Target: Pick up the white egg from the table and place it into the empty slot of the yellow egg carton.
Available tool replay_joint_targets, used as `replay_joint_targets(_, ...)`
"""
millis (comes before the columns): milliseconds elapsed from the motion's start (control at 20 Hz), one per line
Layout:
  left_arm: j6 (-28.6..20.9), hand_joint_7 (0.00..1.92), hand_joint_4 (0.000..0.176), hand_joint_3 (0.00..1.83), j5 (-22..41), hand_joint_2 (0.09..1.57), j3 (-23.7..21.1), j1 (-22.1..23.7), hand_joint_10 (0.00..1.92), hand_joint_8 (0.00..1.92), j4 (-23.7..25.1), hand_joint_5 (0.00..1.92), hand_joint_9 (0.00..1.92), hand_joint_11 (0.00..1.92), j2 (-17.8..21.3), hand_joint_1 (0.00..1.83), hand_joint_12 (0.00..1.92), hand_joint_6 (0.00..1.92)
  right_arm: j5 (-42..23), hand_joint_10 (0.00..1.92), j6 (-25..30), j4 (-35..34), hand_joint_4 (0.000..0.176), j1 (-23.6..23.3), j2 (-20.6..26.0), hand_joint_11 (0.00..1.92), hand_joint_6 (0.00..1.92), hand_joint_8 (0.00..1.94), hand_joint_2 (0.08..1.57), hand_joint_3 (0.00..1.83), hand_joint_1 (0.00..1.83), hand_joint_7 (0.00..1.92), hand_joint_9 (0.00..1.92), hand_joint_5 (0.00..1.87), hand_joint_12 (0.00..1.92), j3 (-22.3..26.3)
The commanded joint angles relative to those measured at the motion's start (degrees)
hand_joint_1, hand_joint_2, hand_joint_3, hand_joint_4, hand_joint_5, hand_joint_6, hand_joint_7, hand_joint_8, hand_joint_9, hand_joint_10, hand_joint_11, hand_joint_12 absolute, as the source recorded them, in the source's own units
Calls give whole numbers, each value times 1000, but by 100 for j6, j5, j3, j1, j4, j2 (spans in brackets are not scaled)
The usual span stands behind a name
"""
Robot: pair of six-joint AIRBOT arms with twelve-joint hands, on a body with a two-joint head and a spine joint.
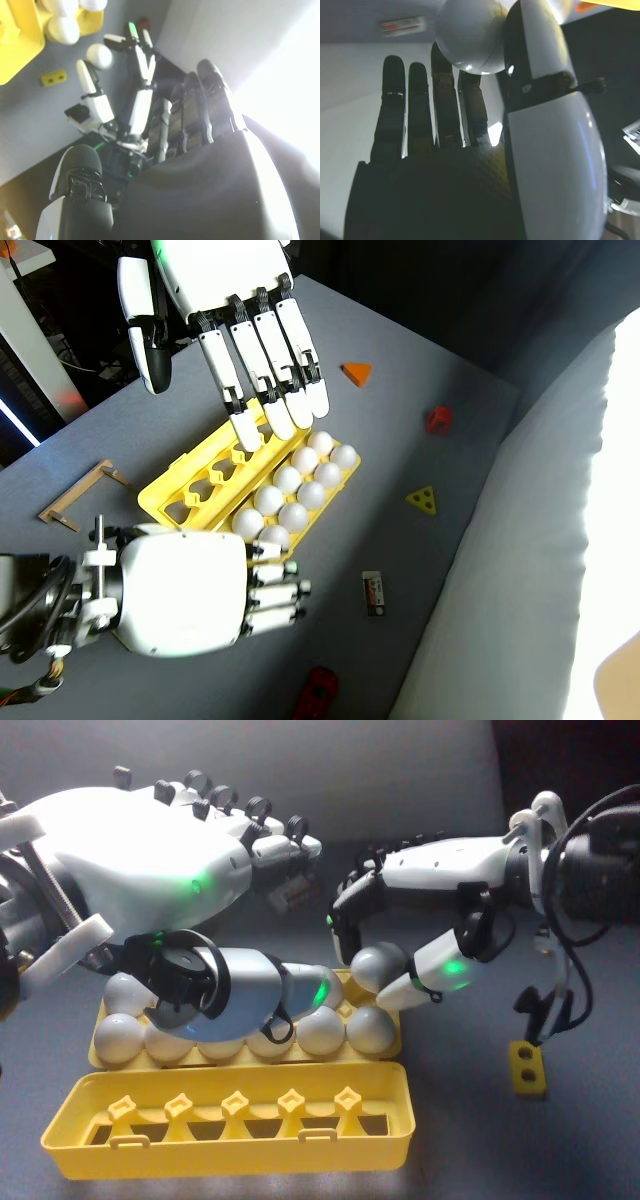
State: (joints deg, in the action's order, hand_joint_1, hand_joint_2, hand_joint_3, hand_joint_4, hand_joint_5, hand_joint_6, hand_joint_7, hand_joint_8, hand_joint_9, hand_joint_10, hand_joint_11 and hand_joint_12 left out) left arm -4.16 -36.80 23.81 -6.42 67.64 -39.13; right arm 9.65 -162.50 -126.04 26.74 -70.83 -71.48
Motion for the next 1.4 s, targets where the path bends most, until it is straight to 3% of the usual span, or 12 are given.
replay_joint_targets(0, 18, 84, 41, 0, 132, 1259, 13, 87, 0, 4, 323, 80, 94, 0, -23, 64, 507, 8, 776, 490, -630, -638, 0, -33, 32, 0, 1311, 13, 1216, 0, 1081, 486, 0, 791, 840, -12)
replay_joint_targets(50, 22, 86, 41, 0, 134, 1259, 0, 93, 0, 4, 293, 83, 94, 0, -24, 65, 507, 9, 1024, 489, -996, -901, 0, -20, 50, 0, 1316, 12, 1217, 1, 1079, 485, 0, 788, 799, -17)
replay_joint_targets(250, 20, 88, 41, 0, 146, 1254, -63, 109, 0, 3, 277, 80, 95, 0, -38, 78, 508, 5, 1542, 482, -996, -1342, 0, 160, 43, 0, 1339, 4, 1225, 3, 1065, 473, 0, 774, 712, -113)
replay_joint_targets(400, 20, 91, 40, 0, 144, 1253, -101, 75, 1, 4, 276, 76, 97, 0, -37, 79, 506, 2, 2198, 481, -993, -2250, 0, 404, -69, 0, 1343, 6, 1227, 3, 1064, 476, 0, 772, 708, -379)
replay_joint_targets(600, 19, 91, 36, 0, 146, 1252, -65, 99, 1, 1, 209, 77, 97, 0, -37, 82, 521, 2, 2814, 481, -442, -2379, 0, 697, -371, 0, 1352, 6, 1230, 4, 1063, 477, 0, 765, 689, -930)
replay_joint_targets(900, 73, 92, 36, 0, 145, 1252, -69, 134, 3, 1, 168, 80, 103, 0, -41, 80, 526, 2, 3024, 489, 16, -2365, 0, 814, -841, 0, 1352, 8, 1231, 3, 1063, 483, 0, 765, 689, -1627)
replay_joint_targets(1350, 181, 92, 37, 0, 225, 1252, -96, 116, 1, 0, 47, 76, 100, 0, -40, 77, 506, 0, 2982, 517, 233, -2498, 0, 953, -986, 0, 1334, 10, 1227, 0, 1067, 492, 0, 774, 717, -1718)
